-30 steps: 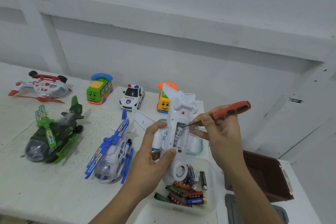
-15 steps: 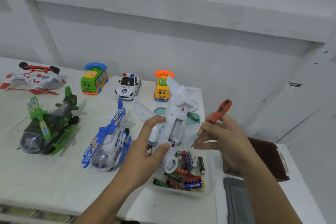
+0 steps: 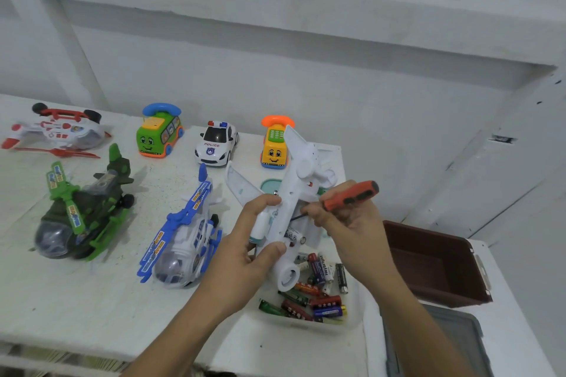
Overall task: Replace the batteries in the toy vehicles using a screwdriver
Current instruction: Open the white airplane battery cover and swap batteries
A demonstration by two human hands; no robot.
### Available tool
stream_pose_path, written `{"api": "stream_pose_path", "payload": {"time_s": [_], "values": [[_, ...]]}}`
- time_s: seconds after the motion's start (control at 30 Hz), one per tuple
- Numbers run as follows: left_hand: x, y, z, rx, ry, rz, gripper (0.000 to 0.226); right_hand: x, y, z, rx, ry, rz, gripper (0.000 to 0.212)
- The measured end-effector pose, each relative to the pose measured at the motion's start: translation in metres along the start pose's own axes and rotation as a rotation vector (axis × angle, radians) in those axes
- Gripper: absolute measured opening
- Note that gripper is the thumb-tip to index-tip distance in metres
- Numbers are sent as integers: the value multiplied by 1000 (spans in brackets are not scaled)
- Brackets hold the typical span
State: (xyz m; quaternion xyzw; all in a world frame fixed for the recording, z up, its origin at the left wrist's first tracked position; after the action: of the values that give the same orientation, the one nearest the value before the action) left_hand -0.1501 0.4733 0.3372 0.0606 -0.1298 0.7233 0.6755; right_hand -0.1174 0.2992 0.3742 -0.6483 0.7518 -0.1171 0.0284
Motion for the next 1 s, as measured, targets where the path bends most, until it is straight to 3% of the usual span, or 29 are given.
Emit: {"api": "stream_pose_path", "payload": {"time_s": [0.37, 0.53, 0.8, 1.0], "values": [[-1, -7, 1, -7, 30, -53, 57, 8, -3, -3, -77, -168, 61, 18], [0, -9, -6, 23, 184, -98, 55, 5, -1, -2, -52, -82, 67, 19], [1, -8, -7, 39, 222, -111, 53, 0, 0, -9, 11, 50, 1, 20], [3, -7, -7, 91, 245, -85, 51, 6, 0, -16, -33, -94, -28, 9]]}}
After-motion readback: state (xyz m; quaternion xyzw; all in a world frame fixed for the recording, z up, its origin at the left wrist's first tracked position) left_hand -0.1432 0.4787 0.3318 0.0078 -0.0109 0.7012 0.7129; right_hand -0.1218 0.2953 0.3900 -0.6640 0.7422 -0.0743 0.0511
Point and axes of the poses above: each hand's wrist, its own y-axis away from the middle knuckle, its own x-axis out of the back of the hand, z = x × y, the point moved 5 cm from there along -y, towards the middle knuckle, and after that the axes turned 9 degrees about z, right-handed, at the moved point
